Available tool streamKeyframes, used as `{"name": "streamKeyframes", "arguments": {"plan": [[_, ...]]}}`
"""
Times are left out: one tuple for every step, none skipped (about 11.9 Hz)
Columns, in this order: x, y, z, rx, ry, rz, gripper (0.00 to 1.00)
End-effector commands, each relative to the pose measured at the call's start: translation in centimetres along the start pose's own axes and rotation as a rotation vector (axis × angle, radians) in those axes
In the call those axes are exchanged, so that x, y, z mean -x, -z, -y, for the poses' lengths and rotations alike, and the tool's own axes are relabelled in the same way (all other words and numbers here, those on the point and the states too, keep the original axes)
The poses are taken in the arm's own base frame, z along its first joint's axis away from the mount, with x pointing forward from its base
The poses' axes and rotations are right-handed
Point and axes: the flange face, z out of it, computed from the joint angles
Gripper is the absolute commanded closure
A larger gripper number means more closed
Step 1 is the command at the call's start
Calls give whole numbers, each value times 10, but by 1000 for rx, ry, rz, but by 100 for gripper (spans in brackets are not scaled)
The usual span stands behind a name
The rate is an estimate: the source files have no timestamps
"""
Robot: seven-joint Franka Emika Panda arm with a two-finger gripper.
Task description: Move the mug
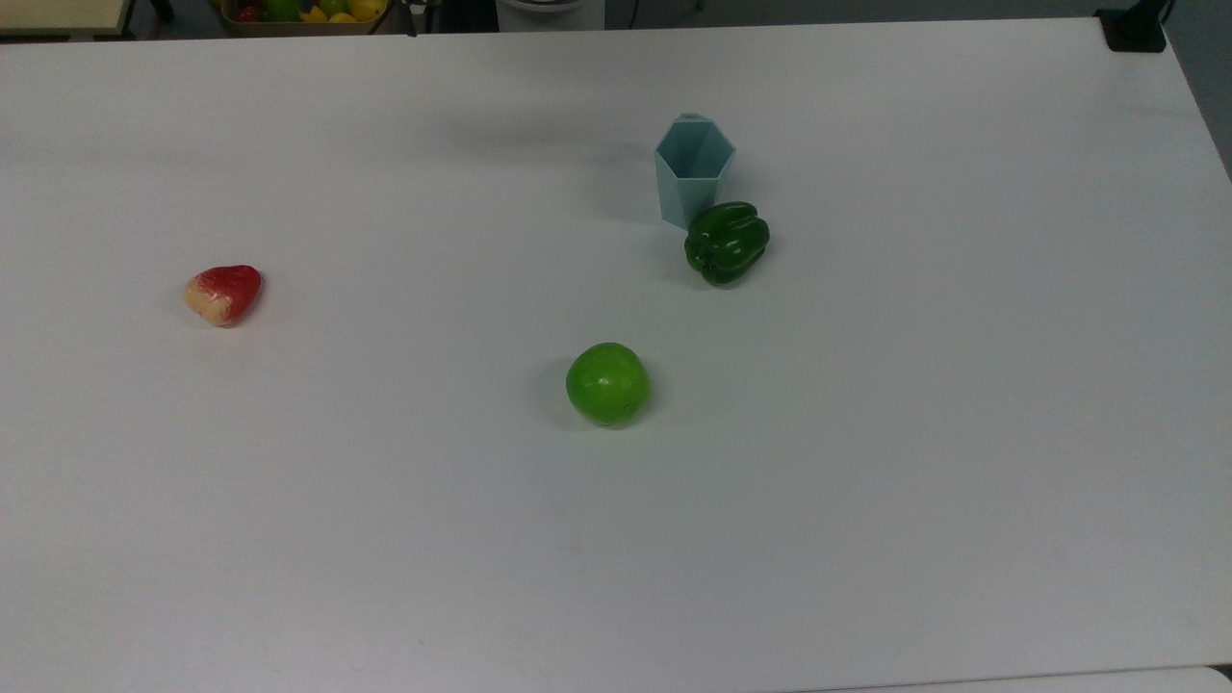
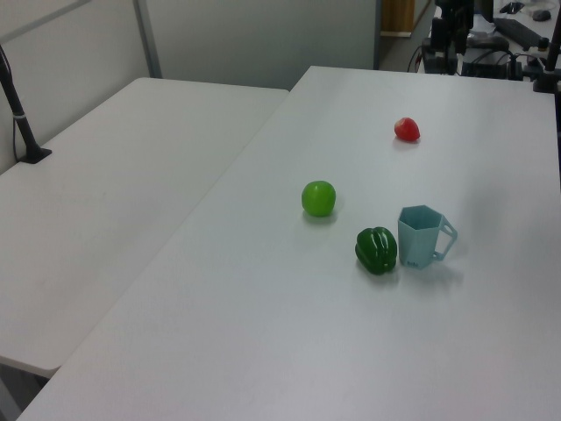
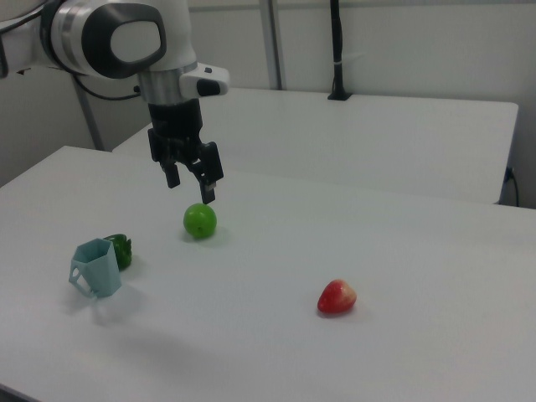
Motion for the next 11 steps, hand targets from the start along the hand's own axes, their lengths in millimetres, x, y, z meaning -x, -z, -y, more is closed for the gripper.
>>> {"name": "streamKeyframes", "arguments": {"plan": [[3, -1, 4, -21, 11, 21, 0], [2, -1, 7, -36, 14, 19, 0], [1, -2, 9, -60, 18, 20, 0], [0, -3, 12, -75, 21, 21, 0], [-3, -8, 14, -81, 29, 27, 0], [-4, -4, 14, -98, 50, 17, 0], [-5, -3, 14, -128, 75, 12, 0], [-5, -4, 15, -163, 115, 10, 0], [-7, -9, 16, -169, 166, 18, 0], [-7, -9, 16, -170, 193, 19, 0], [-7, -10, 14, -172, 219, 20, 0]]}}
